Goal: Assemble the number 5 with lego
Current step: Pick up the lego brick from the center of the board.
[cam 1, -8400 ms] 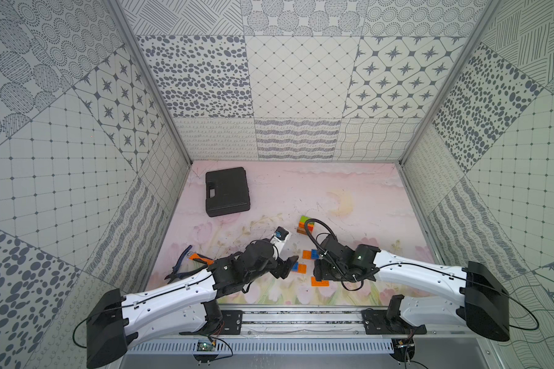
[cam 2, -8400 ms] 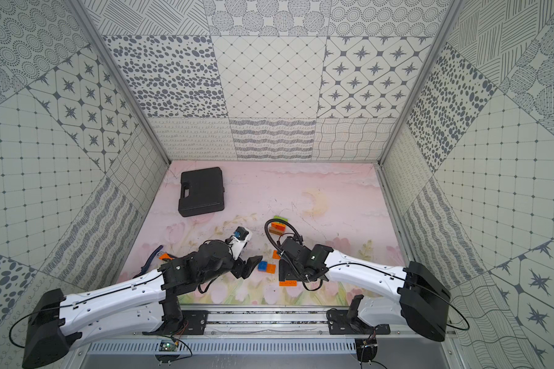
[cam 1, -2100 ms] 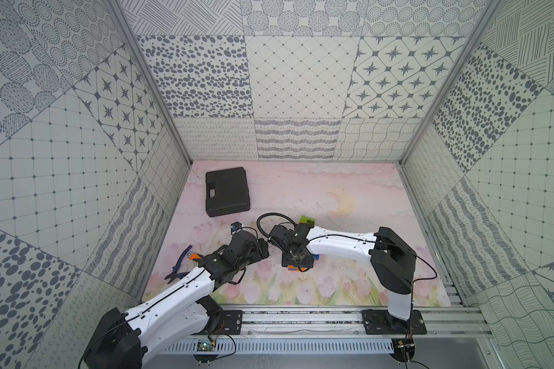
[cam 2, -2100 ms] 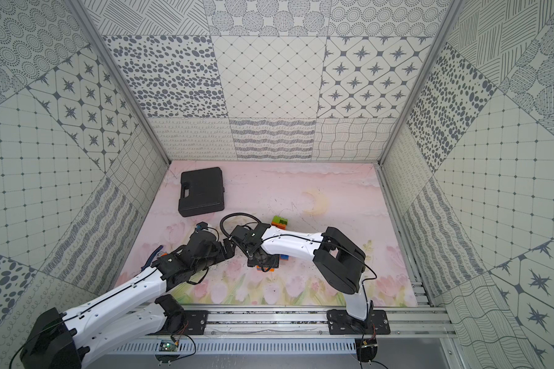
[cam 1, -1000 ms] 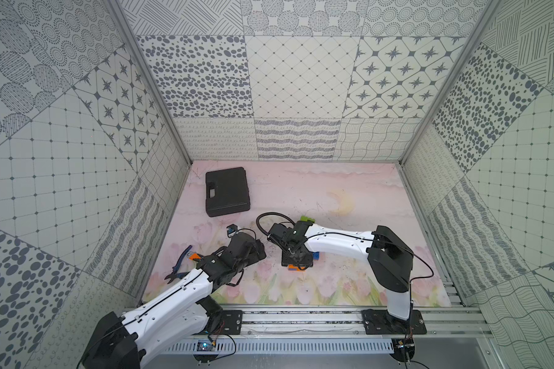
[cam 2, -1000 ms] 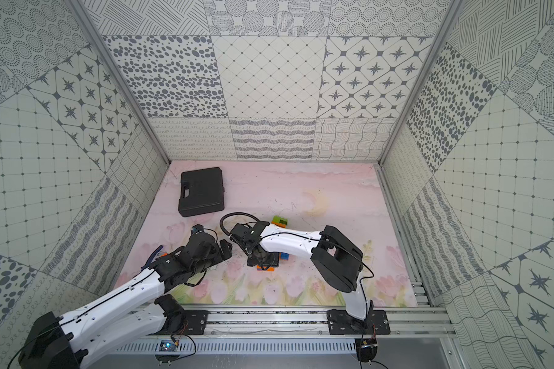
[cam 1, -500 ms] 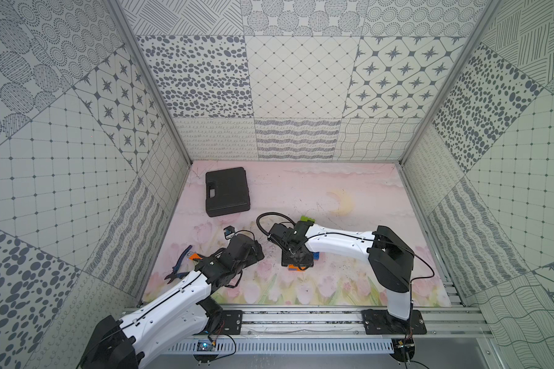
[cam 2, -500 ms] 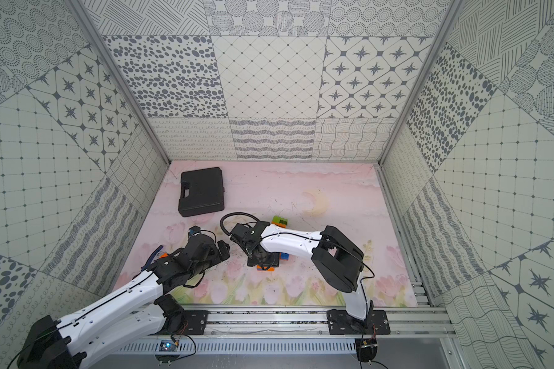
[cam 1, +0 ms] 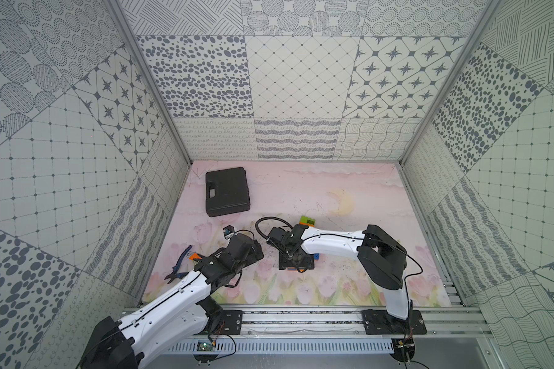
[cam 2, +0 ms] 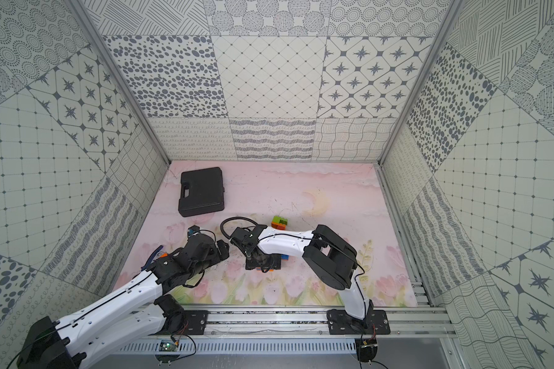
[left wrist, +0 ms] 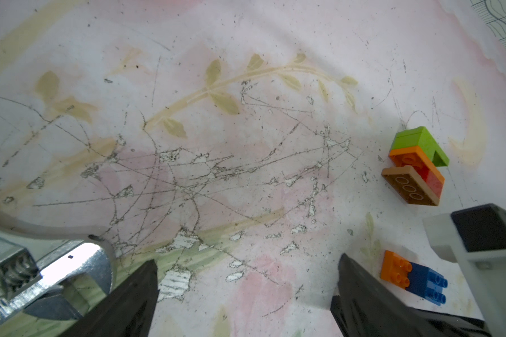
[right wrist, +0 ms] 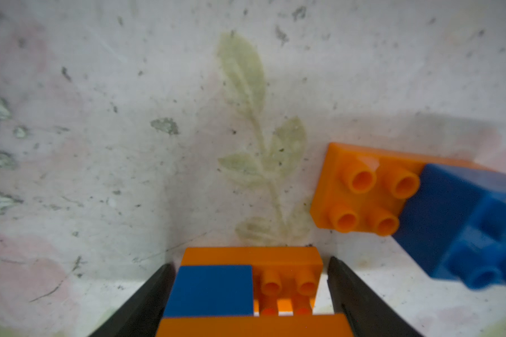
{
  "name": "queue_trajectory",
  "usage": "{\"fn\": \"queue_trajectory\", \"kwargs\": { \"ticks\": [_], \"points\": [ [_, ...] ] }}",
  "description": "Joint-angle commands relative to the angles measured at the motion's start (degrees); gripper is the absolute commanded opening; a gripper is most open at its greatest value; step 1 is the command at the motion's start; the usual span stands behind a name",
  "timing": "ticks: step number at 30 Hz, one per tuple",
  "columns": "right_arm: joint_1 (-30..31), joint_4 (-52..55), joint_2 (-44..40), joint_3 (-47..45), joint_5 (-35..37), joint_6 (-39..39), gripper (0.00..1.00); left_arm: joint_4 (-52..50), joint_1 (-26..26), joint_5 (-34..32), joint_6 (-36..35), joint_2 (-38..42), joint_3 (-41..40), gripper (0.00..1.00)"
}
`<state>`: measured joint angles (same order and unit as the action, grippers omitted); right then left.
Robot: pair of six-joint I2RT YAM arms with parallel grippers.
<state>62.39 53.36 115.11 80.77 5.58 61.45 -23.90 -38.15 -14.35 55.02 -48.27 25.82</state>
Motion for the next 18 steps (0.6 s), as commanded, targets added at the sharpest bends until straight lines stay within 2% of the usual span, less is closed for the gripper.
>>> {"fn": "queue_trajectory", "kwargs": {
  "ticks": [1,7,10,12,18],
  "points": [
    [0.0,-2.5,1.9,-1.7,1.4,0.4,0.82,-1.4,0.3,-1.7,-0.3,0.4,0.3,0.99],
    [0.0,-3.2,1.9,-2.2,1.2,0.3,0.69,-1.4,0.4,-1.4,0.5,0.7,0.0,0.99],
    [-0.1,-2.6,-0.3,-2.0,2.2,-0.2,0.58,-1.4,0.3,-1.0,0.5,0.8,0.2,0.99],
    [0.0,-2.1,-2.8,-1.8,2.8,-0.7,0.61,-1.4,0.2,-0.6,0.2,0.7,0.5,0.99],
    [0.0,0.6,-10.9,-2.1,6.4,-1.8,0.60,2.5,0.3,3.6,-1.6,-0.2,0.7,0.99]
  ]
}}
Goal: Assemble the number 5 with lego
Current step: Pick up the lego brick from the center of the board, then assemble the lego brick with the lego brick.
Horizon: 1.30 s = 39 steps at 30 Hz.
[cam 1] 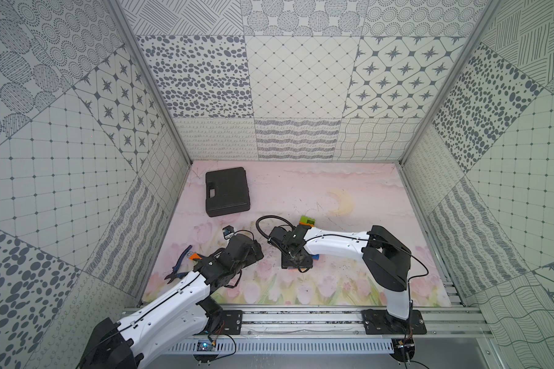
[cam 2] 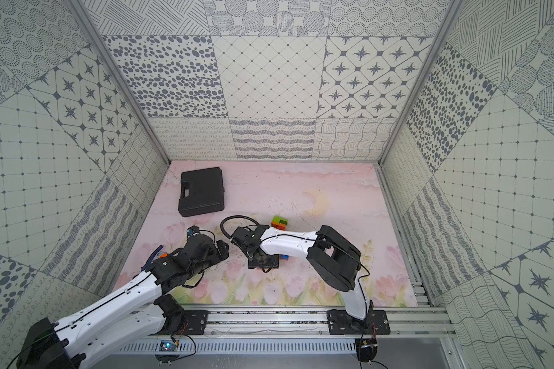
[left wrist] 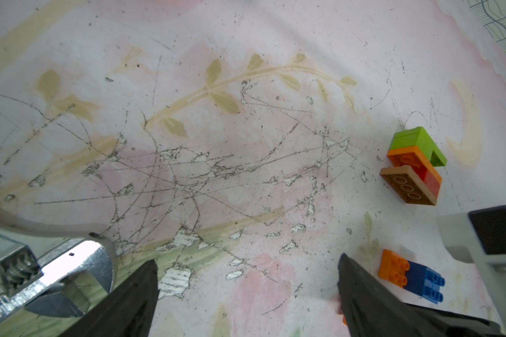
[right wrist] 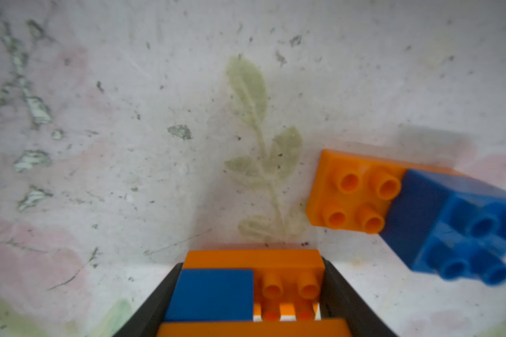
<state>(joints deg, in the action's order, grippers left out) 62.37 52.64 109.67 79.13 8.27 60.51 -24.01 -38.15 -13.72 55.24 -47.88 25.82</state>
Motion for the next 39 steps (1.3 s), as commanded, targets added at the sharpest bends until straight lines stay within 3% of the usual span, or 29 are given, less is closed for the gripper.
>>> {"fn": "queue_trajectory", "kwargs": {
  "ticks": [1,15,23,39],
  "points": [
    [-0.3,1.7,-6.6,-1.0,4.3,-1.0,0.60,3.7,0.3,4.1,-2.4,-1.0,0.7,0.99],
    [-10.8,-0.9,-11.0,-8.2,-0.5,-5.2,0.61,15.3,-0.7,23.1,-7.8,-17.7,7.5,0.99],
    [-11.2,-3.9,-8.3,-7.6,-4.6,-5.4,0.61,16.8,-3.0,22.9,-7.3,-22.1,9.4,0.99],
    [-10.6,-0.4,-2.8,-6.3,-3.0,-4.2,0.64,15.2,-3.0,20.4,-7.0,-22.0,9.1,0.99]
  ]
}}
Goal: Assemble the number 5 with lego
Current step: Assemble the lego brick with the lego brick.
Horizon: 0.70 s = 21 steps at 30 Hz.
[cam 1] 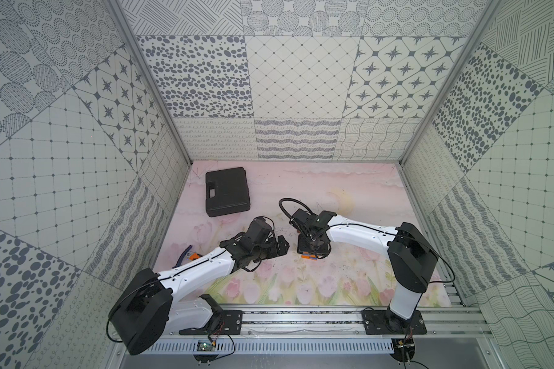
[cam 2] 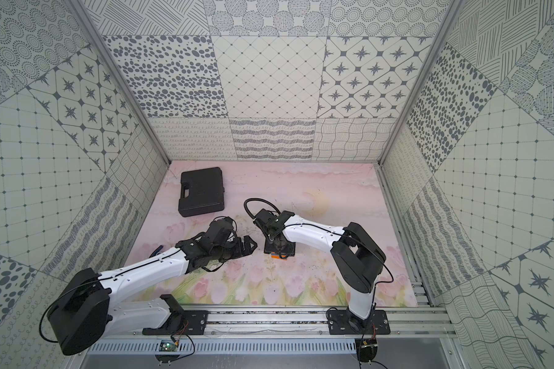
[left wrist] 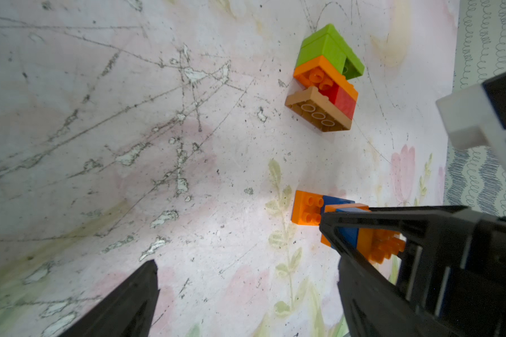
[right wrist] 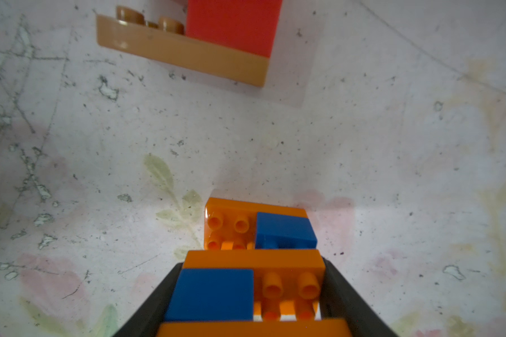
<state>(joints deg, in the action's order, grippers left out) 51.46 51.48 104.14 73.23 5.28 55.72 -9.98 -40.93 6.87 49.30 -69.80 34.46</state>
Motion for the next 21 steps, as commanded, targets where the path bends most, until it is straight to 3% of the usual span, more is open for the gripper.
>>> {"fn": "queue_trajectory", "kwargs": {
  "ticks": [1,21],
  "points": [
    [0.3,0.5,3.0,-0.8,-0.4,0.8,0.64,1.2,-0.2,-0.3,-0.8,-0.1,0.3,0.99],
    [0.4,-2.7,2.8,-1.4,-2.0,2.3,0.64,0.5,-0.2,-1.1,-0.8,0.6,0.1,0.99]
  ]
}}
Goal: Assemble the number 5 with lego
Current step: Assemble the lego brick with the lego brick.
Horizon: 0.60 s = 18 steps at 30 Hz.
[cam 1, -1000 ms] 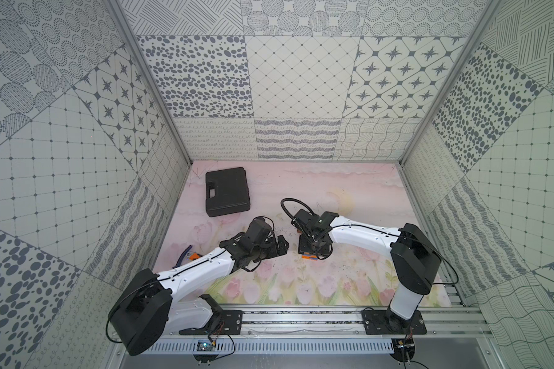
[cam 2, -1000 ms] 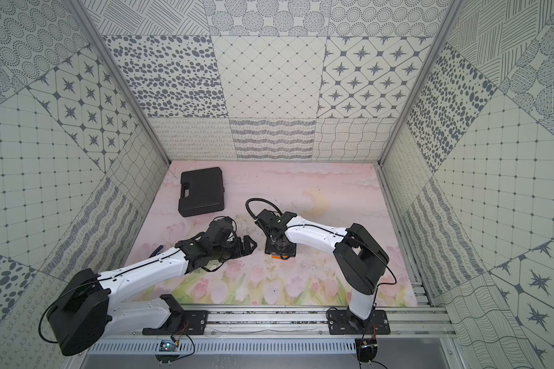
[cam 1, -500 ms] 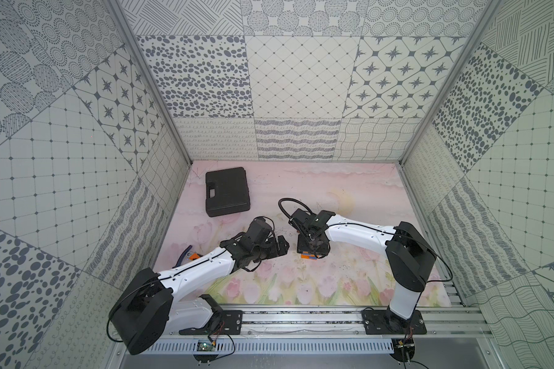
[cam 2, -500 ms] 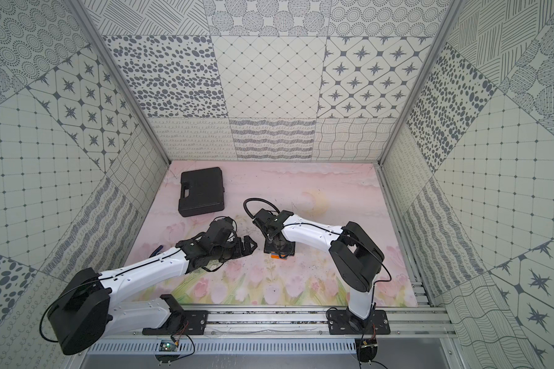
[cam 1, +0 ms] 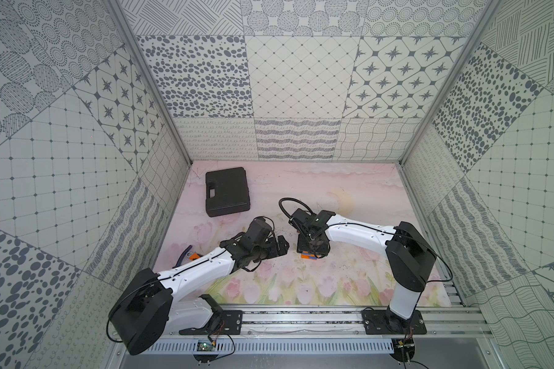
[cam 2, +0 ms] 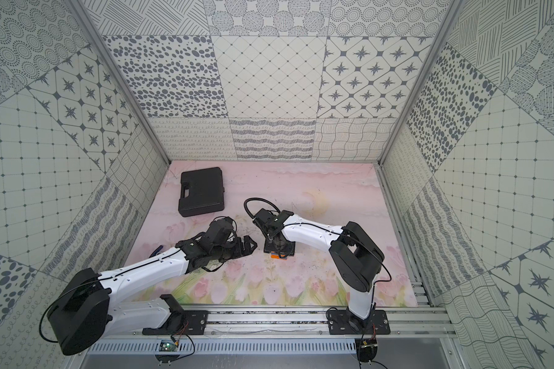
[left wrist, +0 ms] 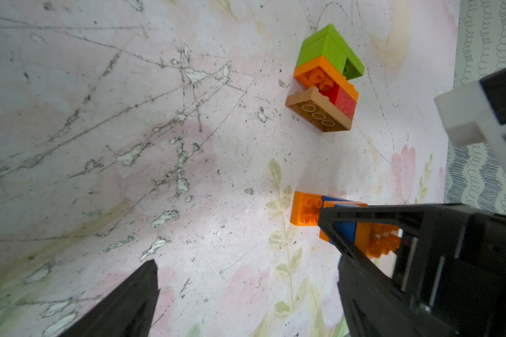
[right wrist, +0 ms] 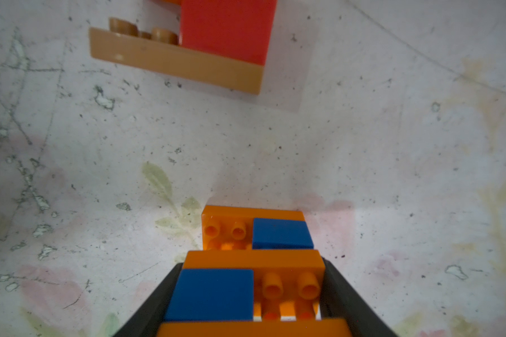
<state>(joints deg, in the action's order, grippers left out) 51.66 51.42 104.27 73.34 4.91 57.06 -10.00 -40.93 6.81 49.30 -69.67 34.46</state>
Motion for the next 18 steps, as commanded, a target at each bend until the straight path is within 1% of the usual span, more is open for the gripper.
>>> {"fn": "queue_trajectory", "kwargs": {
  "ticks": [1,5,10,18],
  "points": [
    [0.2,-2.7,2.5,-1.5,-1.5,0.9,0.64,0.5,-0.2,-1.1,-0.7,0.5,0.1,0.99],
    [0.2,-2.3,2.9,-1.3,-0.9,1.2,0.64,0.4,-0.2,-1.0,-0.7,0.5,0.1,0.99],
    [0.3,-3.7,3.2,-1.6,-1.9,1.9,0.64,0.5,-0.2,-1.1,-0.7,0.5,0.2,0.99],
    [0.4,-0.9,4.6,-0.4,-0.5,1.2,0.64,0.3,-0.2,-1.4,-0.5,0.6,0.3,0.99]
  ]
}}
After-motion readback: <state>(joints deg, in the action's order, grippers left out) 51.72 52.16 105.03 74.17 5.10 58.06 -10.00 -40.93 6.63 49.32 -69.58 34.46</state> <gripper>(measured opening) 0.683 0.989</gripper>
